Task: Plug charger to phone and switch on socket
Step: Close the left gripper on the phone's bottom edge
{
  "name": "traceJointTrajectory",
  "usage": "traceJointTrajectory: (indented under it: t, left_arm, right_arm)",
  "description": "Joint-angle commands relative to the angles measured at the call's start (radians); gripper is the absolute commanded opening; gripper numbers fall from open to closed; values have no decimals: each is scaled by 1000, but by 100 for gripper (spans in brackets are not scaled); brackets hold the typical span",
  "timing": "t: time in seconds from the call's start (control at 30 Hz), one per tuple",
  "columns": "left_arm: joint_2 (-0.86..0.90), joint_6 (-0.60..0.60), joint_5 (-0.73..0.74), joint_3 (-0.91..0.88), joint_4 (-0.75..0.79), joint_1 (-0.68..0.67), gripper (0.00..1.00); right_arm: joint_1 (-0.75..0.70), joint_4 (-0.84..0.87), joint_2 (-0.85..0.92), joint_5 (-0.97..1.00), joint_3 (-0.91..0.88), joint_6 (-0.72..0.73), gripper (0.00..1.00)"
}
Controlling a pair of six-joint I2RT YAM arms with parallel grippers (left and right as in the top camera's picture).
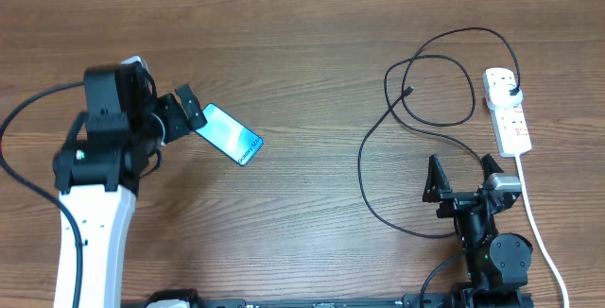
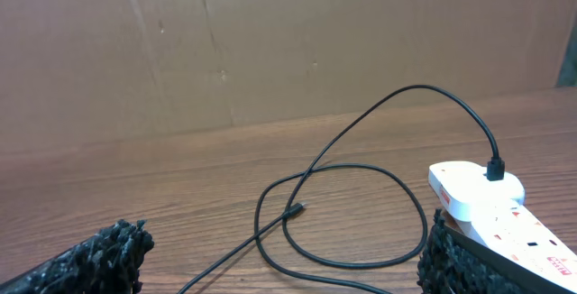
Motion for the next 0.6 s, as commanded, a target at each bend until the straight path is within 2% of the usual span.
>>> traceJointTrajectory:
  t: [0.0,0.1,0.3,0.4,0.47,0.5,0.57]
  left_arm:
    - [61,-72,-28,91,-56,5,100]
    - [102,-85,-21,126,-101,5,100]
    - [126,-84,56,129,-105,5,99]
    - [126,-86,47,125,-108,5,100]
    - [127,-102,99,124,-108,5,100]
    - [127,-126,126,124,-110,5,100]
    - [127,-277,133,124,-137,-3,100]
  right_arm:
    - [8,6,-9,-5,-11,-4,100]
    - [8,6,-9,-5,-11,-4,100]
    - [8,6,-9,-5,-11,-4,100]
    - [8,6,-9,-5,-11,-4,100]
    - [8,6,-9,-5,-11,-4,100]
    - [8,6,-9,-5,-11,-4,100]
    - [8,6,-9,-5,-11,-4,100]
